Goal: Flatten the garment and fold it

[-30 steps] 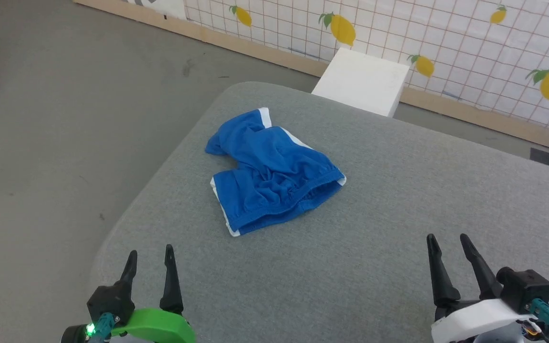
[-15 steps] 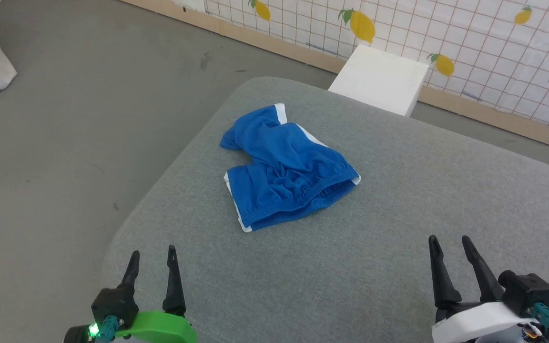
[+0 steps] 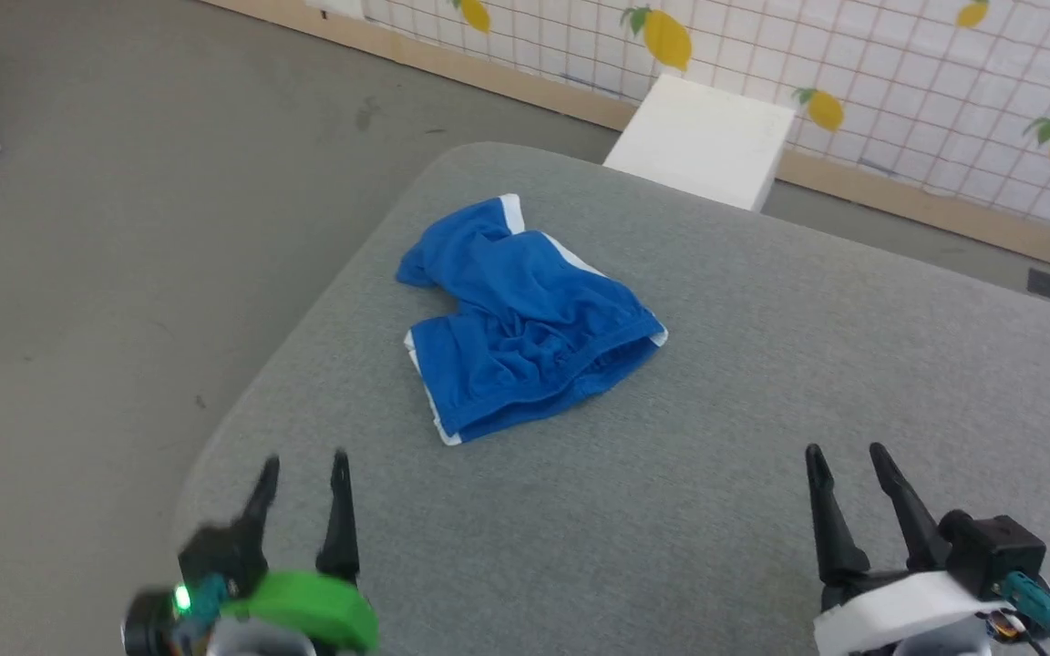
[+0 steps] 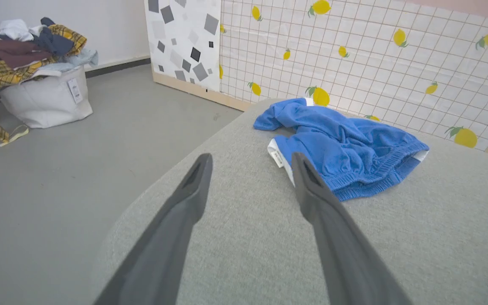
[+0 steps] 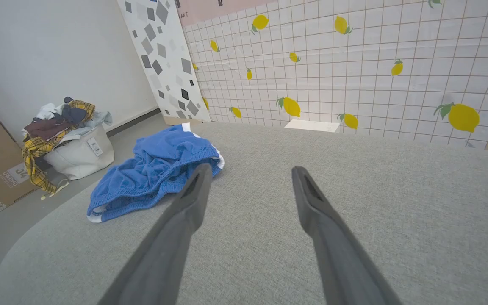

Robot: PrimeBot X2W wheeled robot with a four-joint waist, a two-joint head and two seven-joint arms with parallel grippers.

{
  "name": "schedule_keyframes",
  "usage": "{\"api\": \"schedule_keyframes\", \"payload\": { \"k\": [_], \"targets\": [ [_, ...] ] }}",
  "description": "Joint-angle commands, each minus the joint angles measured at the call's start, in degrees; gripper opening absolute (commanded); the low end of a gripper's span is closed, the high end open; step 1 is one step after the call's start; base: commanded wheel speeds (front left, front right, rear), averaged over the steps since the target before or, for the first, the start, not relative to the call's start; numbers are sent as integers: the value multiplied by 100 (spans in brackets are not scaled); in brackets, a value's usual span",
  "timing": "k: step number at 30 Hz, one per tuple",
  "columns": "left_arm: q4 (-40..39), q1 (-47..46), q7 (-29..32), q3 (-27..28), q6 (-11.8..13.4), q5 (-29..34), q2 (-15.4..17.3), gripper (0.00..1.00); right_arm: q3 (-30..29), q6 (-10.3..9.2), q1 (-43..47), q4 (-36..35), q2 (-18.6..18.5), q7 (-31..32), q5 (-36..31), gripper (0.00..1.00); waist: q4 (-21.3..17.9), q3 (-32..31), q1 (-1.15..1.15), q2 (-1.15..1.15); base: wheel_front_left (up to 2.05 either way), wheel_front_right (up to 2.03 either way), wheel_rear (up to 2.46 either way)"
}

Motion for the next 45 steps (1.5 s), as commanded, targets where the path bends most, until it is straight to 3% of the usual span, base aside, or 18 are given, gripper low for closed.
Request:
{"api": "schedule_keyframes", "payload": {
  "k": [1,5,13,23,27,31,32,33,39,45],
  "targets": [
    [0,-357,50,10,-73,-22,105,100,28,-8,-155,-52,-1,-35,-60,100,-228,162,0,0,0,0,0],
    [200,-1245,568,58,-353,-205,347,100,84,-8,-423,-217,-1,-35,-156,100,-693,577,0,0,0,0,0],
    [1162,-3106,2418,322,-484,-875,615,100,-369,-8,-789,-396,-1,-35,-329,100,-1523,1494,0,0,0,0,0],
    [2447,-4163,5357,225,-67,-1325,676,100,-678,-8,-914,-521,-1,-35,-427,100,-1978,2089,0,0,0,0,0],
    [2613,-4083,5904,138,57,-1381,607,100,-708,-8,-972,-554,-1,-35,-438,100,-1997,2183,0,0,0,0,0],
    [2621,-3956,6034,60,-11,-1474,476,100,-751,-8,-1003,-560,-1,-35,-454,100,-1904,2203,0,0,0,0,0],
    [2583,-3943,5923,80,-46,-1513,440,34,-741,-8,-1011,-552,-1,-35,-458,100,-1878,2193,0,0,0,0,0],
    [2541,-3946,5770,101,-71,-1533,416,0,-725,-8,-1016,-543,-1,-35,-471,100,-1846,2174,0,0,0,0,0],
    [2125,-4263,4471,207,-264,-1498,354,0,-594,-8,-1024,-430,-1,-35,-443,100,-1740,1840,0,0,0,0,0],
    [1506,-4747,3576,142,-515,-1625,111,0,-437,-8,-984,-302,-1,-35,-278,100,-1927,1431,0,0,0,0,0]
  ]
}}
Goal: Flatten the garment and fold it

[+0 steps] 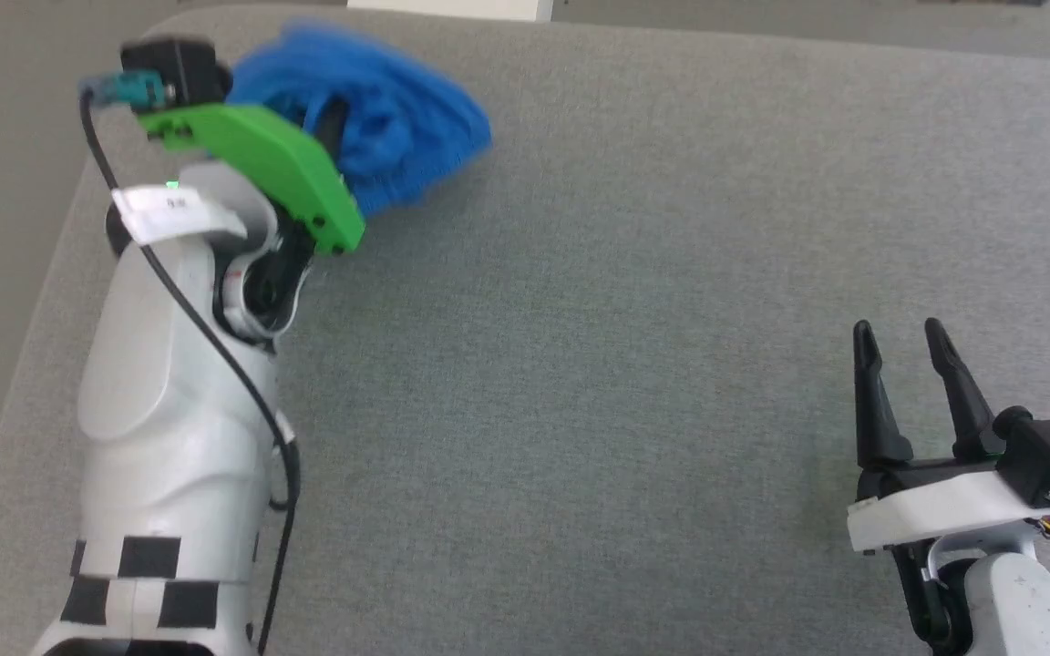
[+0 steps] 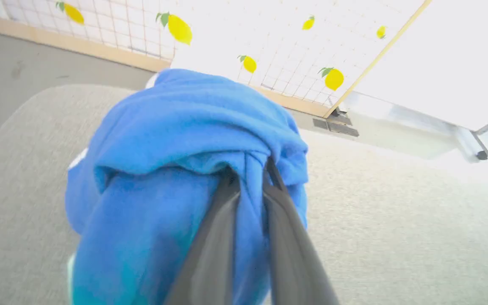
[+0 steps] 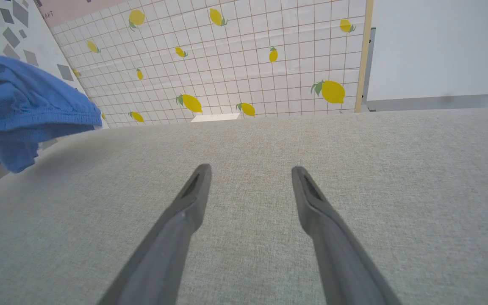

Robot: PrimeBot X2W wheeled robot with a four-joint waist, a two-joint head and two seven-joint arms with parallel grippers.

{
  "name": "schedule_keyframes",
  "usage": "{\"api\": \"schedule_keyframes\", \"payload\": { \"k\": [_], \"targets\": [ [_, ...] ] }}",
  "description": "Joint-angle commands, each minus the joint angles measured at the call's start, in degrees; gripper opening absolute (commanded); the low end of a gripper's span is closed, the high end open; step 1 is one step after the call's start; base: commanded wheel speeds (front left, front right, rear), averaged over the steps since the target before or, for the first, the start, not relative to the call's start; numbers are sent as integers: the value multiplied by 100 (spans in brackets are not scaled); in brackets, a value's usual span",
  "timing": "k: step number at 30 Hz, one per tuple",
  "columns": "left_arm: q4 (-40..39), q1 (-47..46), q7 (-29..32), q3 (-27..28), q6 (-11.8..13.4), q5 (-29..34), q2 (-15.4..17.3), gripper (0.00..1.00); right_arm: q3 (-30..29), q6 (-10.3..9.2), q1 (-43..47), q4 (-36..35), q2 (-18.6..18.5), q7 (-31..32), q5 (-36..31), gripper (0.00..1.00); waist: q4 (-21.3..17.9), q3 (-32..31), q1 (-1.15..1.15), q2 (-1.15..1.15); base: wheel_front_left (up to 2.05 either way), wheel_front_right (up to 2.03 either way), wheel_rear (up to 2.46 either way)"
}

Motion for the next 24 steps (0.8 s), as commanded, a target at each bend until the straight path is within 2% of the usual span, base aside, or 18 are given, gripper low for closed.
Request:
{"api": "schedule_keyframes", "payload": {
  "k": [1,7,14,18,22,23,24],
  "targets": [
    [-147,-170,-76,-62,-94,-155,-112,0,22,-9,-44,36,-6,-34,76,100,-172,-275,-1,0,0,0,0],
    [-550,4,48,-583,-196,-1012,-294,0,44,-9,67,149,-6,-34,276,100,-547,-563,-1,0,0,0,0],
    [-470,1071,26,-2172,275,-2012,-303,0,63,-9,203,215,-6,-34,426,100,-950,-696,-1,0,0,0,0],
    [-389,1644,69,-3086,520,-2437,-304,0,55,-9,242,234,-6,-34,474,100,-1048,-715,-1,0,0,0,0],
    [-371,2029,190,-3695,813,-2816,-304,0,55,-9,262,249,-6,-34,499,100,-1066,-740,-1,0,0,0,0],
    [-346,2084,237,-3791,900,-2869,-304,17,54,-9,269,256,-6,-34,512,100,-1055,-759,-1,0,0,0,0],
    [-328,2113,252,-3891,979,-2870,-304,100,61,-9,282,261,-6,-34,532,100,-1035,-783,-1,0,0,0,0]
  ]
}}
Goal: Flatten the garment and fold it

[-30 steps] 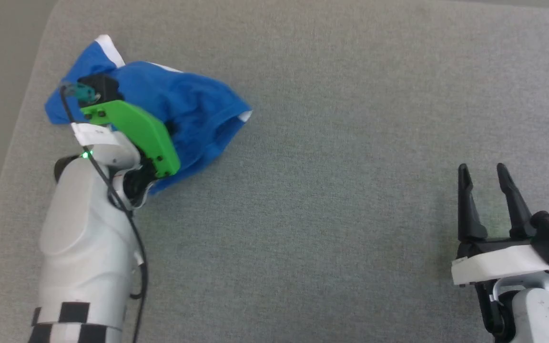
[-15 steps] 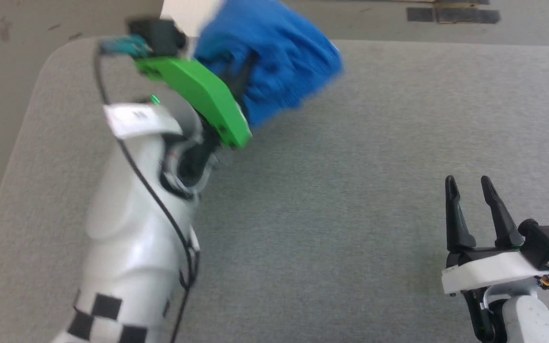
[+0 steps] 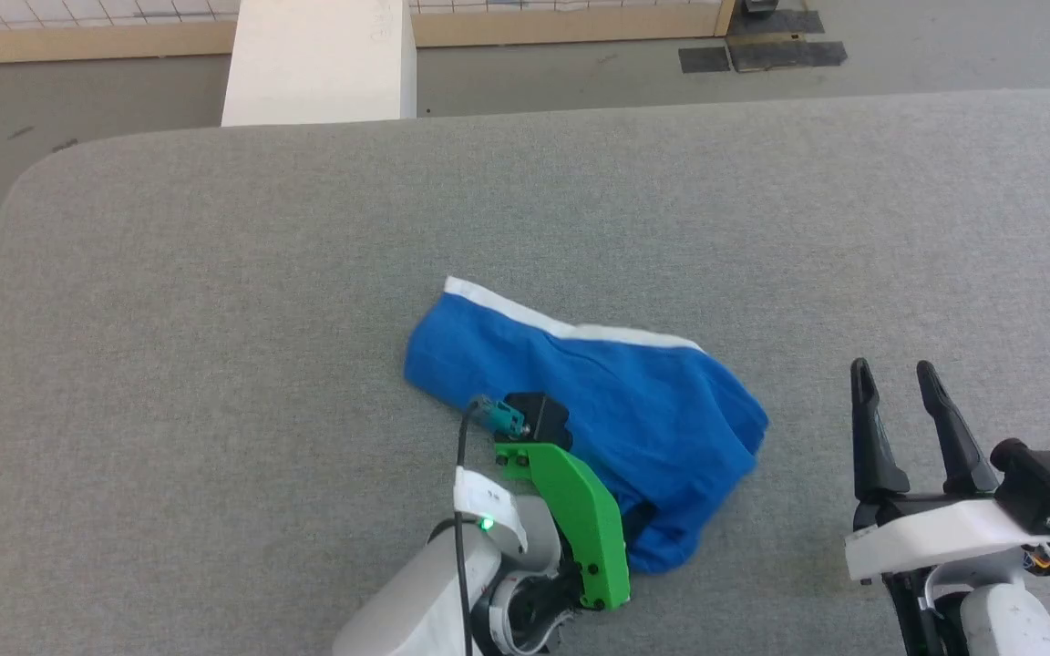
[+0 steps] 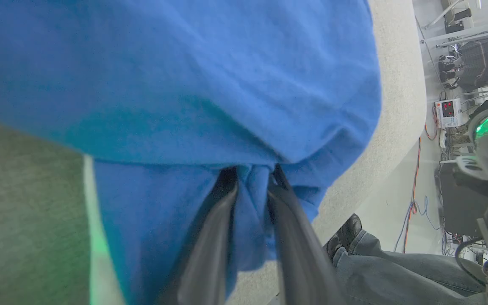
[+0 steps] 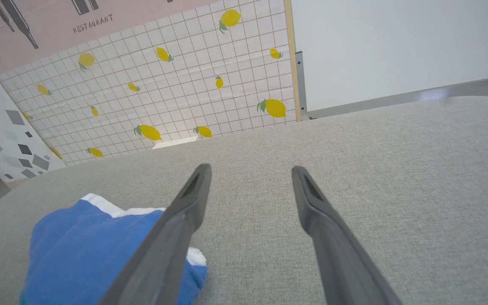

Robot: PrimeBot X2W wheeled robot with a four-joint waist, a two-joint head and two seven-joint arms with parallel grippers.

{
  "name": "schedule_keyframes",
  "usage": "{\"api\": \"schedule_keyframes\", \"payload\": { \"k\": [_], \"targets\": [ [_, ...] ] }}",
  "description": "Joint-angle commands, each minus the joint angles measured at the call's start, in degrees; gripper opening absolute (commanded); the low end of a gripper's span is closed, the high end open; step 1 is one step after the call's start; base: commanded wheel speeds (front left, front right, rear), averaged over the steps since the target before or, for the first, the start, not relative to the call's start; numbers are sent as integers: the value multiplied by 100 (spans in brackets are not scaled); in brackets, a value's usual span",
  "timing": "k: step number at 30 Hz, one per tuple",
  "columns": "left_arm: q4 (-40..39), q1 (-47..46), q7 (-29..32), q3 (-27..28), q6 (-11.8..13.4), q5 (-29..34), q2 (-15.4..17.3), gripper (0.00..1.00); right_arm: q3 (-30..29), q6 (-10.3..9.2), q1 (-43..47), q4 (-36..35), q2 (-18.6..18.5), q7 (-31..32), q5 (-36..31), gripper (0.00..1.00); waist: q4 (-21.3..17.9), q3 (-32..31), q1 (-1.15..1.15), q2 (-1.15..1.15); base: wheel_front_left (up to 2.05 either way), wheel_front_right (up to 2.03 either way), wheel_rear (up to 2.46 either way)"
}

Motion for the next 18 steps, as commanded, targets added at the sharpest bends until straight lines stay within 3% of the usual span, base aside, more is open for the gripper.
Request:
{"api": "schedule_keyframes", "payload": {
  "k": [1,5,11,15,18],
  "targets": [
    [-2,87,-39,-26,102,-60,11,100,16,-8,58,15,-3,-34,52,100,40,-50,0,0,0,0,0],
    [-209,83,-257,130,216,-272,11,100,47,-8,116,48,-3,-34,89,100,194,-184,0,0,0,0,0],
    [-875,65,-748,925,294,-633,128,100,57,-8,220,88,-3,-34,68,100,462,-398,0,0,0,0,0],
    [-1262,226,-1492,1584,311,-616,389,100,49,-8,256,123,-3,-34,41,100,560,-501,0,0,0,0,0],
    [-1375,412,-2388,1892,271,-50,839,100,45,-8,276,152,-3,-34,27,100,579,-558,0,0,0,0,0]
  ]
}}
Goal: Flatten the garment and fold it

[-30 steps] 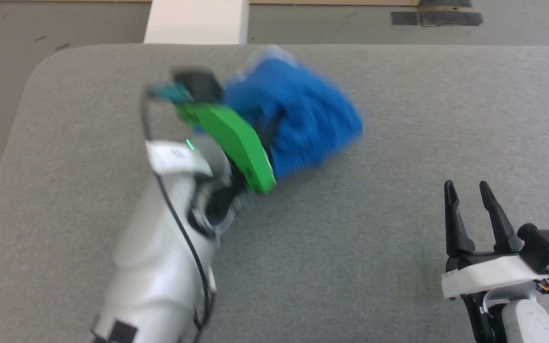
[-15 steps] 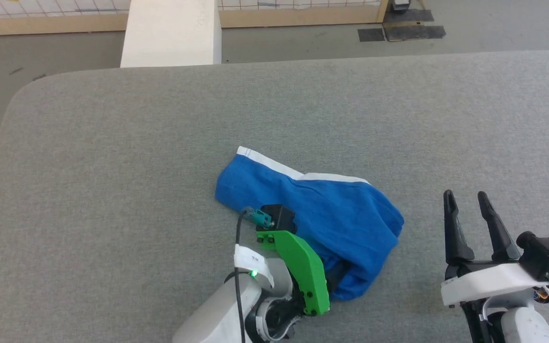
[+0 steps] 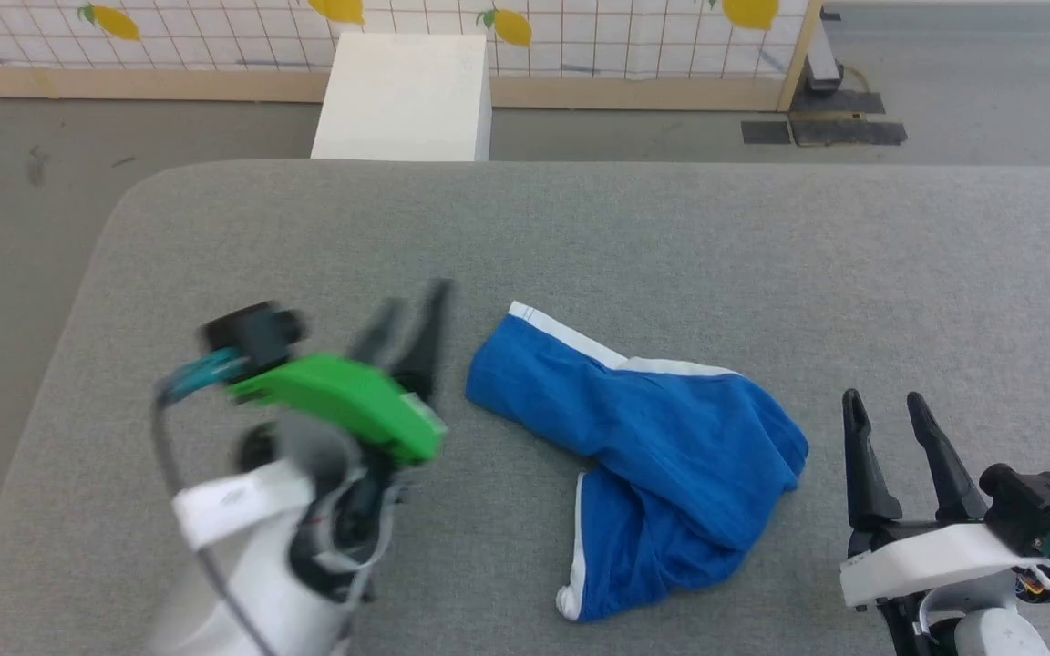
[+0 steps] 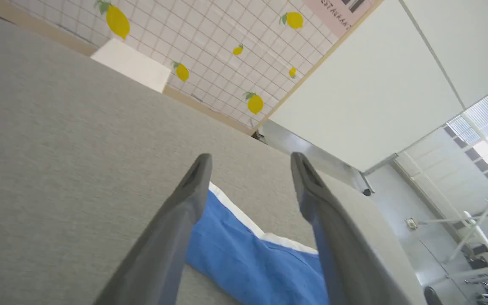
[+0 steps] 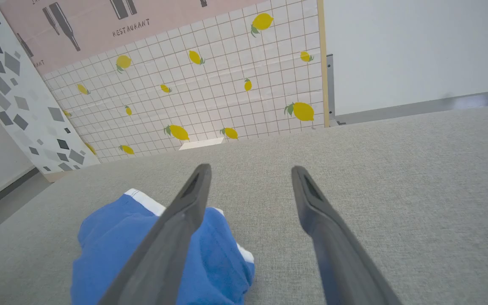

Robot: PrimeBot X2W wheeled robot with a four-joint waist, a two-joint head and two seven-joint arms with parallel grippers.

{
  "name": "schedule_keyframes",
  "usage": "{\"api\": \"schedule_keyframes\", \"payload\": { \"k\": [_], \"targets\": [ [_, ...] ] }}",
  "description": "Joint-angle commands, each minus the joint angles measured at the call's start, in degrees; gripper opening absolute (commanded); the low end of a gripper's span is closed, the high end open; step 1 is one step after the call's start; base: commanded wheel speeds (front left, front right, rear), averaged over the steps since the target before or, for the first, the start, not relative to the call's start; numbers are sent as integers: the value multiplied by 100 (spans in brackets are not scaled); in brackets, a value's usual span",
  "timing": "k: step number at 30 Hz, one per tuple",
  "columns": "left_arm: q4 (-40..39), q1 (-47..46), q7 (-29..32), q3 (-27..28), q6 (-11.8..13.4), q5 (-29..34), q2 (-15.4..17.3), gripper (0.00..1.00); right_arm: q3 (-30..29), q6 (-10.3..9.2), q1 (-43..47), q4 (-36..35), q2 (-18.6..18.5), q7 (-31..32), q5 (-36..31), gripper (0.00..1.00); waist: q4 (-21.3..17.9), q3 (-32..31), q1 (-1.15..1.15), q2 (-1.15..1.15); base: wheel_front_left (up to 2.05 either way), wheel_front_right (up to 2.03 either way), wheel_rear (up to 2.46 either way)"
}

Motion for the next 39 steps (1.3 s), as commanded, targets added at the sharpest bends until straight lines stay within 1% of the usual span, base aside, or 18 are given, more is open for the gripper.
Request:
{"api": "schedule_keyframes", "payload": {
  "k": [1,3,5,7,9,12,14,18,21,23,25,27,31,34,38,39],
  "targets": [
    [-3,234,-453,124,6,344,246,100,6,-8,78,18,-4,-34,-21,100,44,-77,0,0,0,0,0],
    [24,434,-992,192,56,773,505,100,3,-8,89,9,-4,-34,-40,100,36,-80,0,0,0,0,0],
    [38,611,-1389,216,136,1179,687,100,-23,-8,106,5,-4,-34,-71,100,30,-70,0,0,0,0,0],
    [13,793,-1576,291,229,1560,806,100,-63,-8,133,63,-4,-34,-102,100,18,-55,0,0,0,0,0],
    [-110,990,-1643,445,282,1850,804,100,-95,-8,141,121,-4,-28,-119,100,1,-26,0,0,0,0,0],
    [-504,1302,-1656,805,323,2343,641,100,-176,-8,149,119,-4,153,-117,100,-18,7,0,0,0,0,0],
    [-725,1560,-1658,1037,319,2629,476,100,-213,-8,136,126,-4,500,-135,100,-36,43,0,0,0,0,0],
    [-972,1943,-1659,1426,206,3013,146,100,-184,-8,18,60,-4,1659,-244,100,-56,98,0,0,0,0,0],
    [-1067,2102,-1660,1656,61,3228,-95,100,-142,-8,-145,-21,-4,2847,-471,100,-27,142,0,0,0,0,0],
    [-1095,2134,-1660,1775,-65,3334,-233,100,-69,-8,-288,-95,-4,3530,-675,100,27,189,0,0,0,0,0],
    [-1071,2138,-1660,1857,-194,3402,-354,100,17,-8,-429,-170,-4,4015,-880,100,103,237,0,0,0,0,0],
    [-1065,2121,-1660,1922,-312,3487,-450,100,112,-8,-559,-204,-4,4298,-1027,100,191,294,0,0,0,0,0],
    [-999,2073,-1660,2019,-491,3595,-585,100,224,-8,-742,-38,-4,4604,-1237,100,354,418,0,0,0,0,0],
    [-961,2033,-1660,2073,-582,3650,-648,100,191,-8,-832,166,-5,4672,-1313,100,446,490,0,0,0,0,0],
    [-913,2006,-1660,2161,-678,3698,-700,100,82,-8,-939,379,-4,4599,-1327,100,494,547,0,0,0,0,0],
    [-902,2005,-1660,2182,-693,3707,-708,100,50,-8,-964,412,-4,4558,-1305,36,489,549,0,0,0,0,0]
  ]
}}
